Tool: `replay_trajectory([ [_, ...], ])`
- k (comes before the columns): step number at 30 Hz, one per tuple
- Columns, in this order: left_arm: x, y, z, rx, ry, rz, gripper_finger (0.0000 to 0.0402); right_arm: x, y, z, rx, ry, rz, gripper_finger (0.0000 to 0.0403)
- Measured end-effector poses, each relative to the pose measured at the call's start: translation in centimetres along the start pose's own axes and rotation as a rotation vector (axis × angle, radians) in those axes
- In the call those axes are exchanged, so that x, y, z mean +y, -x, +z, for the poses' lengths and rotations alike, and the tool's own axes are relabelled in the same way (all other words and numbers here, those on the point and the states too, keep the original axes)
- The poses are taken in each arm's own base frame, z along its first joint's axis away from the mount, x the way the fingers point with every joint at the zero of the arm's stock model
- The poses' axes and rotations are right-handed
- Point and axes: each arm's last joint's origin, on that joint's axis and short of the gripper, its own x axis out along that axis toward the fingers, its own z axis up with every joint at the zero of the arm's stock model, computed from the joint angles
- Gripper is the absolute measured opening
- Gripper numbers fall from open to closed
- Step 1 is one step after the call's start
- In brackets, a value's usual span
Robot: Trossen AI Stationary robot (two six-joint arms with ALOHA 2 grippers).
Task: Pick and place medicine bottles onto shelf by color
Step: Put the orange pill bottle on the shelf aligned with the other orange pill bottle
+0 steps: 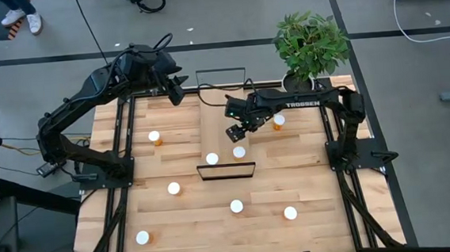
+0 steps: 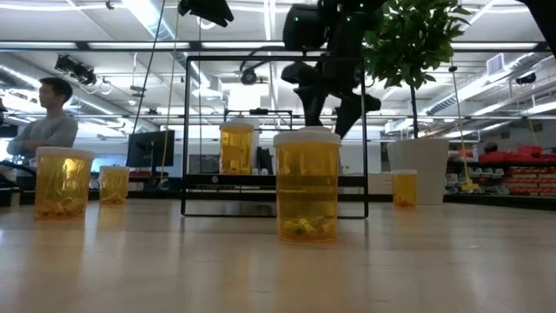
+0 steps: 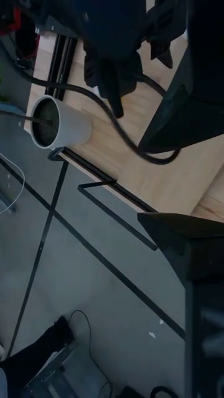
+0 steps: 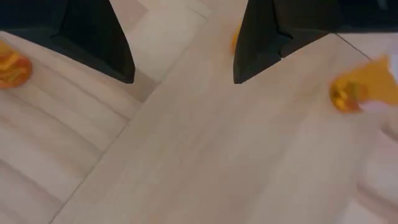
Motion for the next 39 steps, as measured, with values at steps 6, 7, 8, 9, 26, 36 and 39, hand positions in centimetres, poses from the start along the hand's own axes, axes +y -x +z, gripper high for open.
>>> replay_trajectory([
  [6, 0.0, 0.0, 0.0, 0.000, 0.005, 0.000, 0.0172, 0.3, -1.2, -1.5, 0.066, 0.104, 0.014, 0.0268],
  [7, 0.0, 0.0, 0.0, 0.000, 0.010, 0.000, 0.0172, 0.3, -1.4, -1.7, 0.077, 0.106, 0.021, 0.0267],
  [8, 0.0, 0.0, 0.0, 0.000, 0.013, 0.000, 0.0172, 0.3, -1.7, -1.8, 0.087, 0.106, 0.038, 0.0267],
  [9, 0.0, 0.0, 0.0, 0.000, 0.014, 0.000, 0.0172, 0.4, -1.9, -1.9, 0.096, 0.104, 0.054, 0.0267],
  [26, 0.0, 0.0, 0.0, 0.000, 0.008, 0.008, 0.0172, 0.7, -2.3, -1.4, 0.021, 0.115, 0.094, 0.0267],
  [36, 0.0, 0.0, 0.0, 0.000, 0.008, 0.008, 0.0172, 1.4, -2.3, -2.0, 0.043, 0.164, 0.137, 0.0267],
  [39, 0.0, 0.0, 0.0, 0.000, 0.008, 0.008, 0.0172, 1.8, -2.3, -2.4, 0.044, 0.180, 0.138, 0.0267],
])
